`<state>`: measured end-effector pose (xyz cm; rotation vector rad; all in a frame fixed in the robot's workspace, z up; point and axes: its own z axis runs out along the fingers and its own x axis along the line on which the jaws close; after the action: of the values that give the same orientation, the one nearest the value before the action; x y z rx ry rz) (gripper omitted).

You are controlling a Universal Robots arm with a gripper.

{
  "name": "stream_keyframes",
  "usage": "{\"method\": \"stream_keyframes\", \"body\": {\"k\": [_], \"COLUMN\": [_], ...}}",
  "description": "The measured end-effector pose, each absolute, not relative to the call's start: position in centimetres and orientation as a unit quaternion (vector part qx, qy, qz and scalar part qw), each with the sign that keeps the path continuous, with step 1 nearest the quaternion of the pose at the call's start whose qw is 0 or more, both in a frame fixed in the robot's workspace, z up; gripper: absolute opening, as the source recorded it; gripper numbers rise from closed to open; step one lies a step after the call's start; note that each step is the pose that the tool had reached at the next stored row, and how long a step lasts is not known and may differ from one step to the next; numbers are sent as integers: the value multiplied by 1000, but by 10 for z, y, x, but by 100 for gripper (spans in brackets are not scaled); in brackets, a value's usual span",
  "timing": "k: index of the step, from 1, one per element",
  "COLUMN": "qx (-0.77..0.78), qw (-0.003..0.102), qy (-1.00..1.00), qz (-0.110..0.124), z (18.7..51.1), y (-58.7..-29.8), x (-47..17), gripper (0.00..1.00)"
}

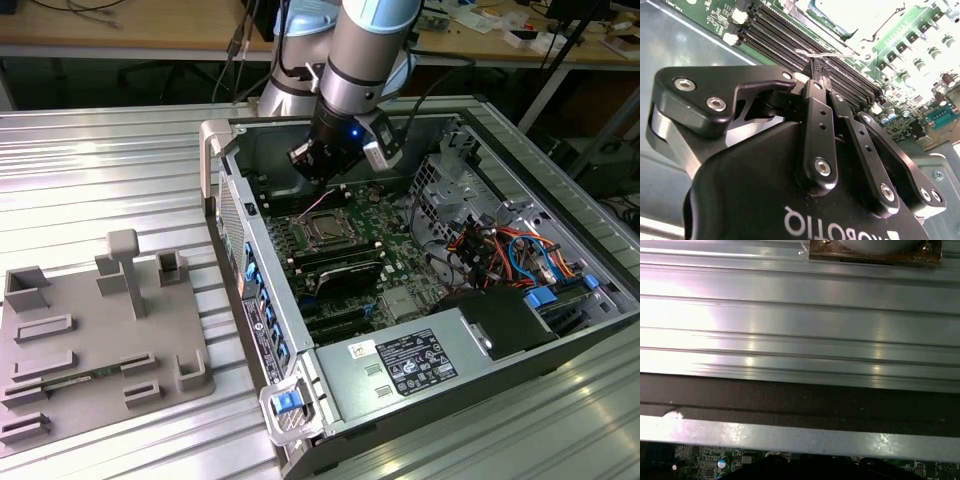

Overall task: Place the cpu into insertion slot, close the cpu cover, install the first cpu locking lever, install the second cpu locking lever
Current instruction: 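Install the first cpu locking lever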

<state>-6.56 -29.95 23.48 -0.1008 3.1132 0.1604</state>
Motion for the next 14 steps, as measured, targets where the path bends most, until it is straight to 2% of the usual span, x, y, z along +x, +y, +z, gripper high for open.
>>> {"method": "stream_keyframes", "body": {"k": [14], "qx": [-32], "qw": [11], "qy": [998], "qz": [43], "z": [234], "y": [-306], "x": [-65], "gripper": [11]}}
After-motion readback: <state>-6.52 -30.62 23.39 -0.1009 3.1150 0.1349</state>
